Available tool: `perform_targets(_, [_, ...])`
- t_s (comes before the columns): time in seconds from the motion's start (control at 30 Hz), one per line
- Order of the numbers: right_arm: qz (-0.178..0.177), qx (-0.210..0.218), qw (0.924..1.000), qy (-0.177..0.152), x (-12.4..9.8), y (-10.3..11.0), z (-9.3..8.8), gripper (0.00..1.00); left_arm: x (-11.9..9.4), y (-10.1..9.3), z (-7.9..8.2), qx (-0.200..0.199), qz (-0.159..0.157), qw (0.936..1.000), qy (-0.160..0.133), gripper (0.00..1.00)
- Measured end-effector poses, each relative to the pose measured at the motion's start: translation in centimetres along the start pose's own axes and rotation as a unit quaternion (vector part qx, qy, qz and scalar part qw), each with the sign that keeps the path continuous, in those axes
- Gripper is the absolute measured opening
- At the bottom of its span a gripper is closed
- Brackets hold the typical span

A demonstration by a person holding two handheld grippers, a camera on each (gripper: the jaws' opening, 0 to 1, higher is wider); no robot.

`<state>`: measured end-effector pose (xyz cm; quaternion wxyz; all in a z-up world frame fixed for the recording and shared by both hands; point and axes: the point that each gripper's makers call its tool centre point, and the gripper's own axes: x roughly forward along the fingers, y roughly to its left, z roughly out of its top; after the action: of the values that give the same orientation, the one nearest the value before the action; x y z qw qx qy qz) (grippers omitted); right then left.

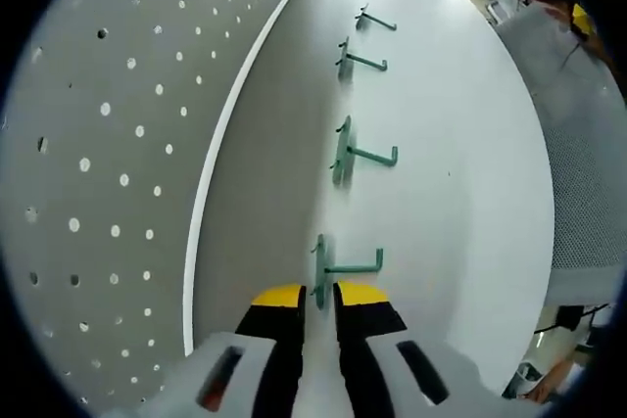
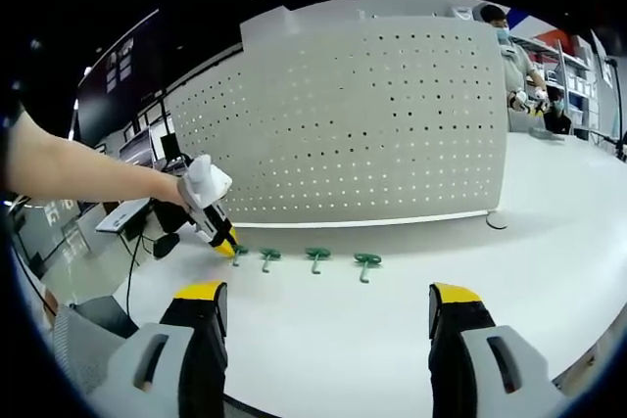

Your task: Insert the hook assembly into the mounting plate slot until the hook locks in place.

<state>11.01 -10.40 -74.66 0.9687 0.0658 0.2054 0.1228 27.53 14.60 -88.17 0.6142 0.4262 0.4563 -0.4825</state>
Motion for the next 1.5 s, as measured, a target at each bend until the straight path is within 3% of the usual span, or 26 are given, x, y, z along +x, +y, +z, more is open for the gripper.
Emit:
perform_targets(0.7, [0.001,0.001,1.0,-0.001,-0.01,0.05,0.08,0.81,-0.01,0.05,-0.14,0.006,0.0,0.9999,0.012,0.05])
perform_targets(1.13, [0.004,0.0,1.0,-0.004,-0.08,0.18,0.18,0.81,0.05,-0.07,-0.1,0.035,0.011,0.999,0.025,0.03])
perform_targets(1.23, [0.004,-0.001,1.0,-0.005,-0.15,0.21,0.19,0.81,0.04,-0.08,-0.04,0.053,0.023,0.998,0.023,0.02])
perform_targets(1.5, [0.007,-0.003,1.0,-0.006,-0.22,0.37,0.26,0.81,-0.55,-0.11,0.42,0.048,0.029,0.9984,0.006,0.02])
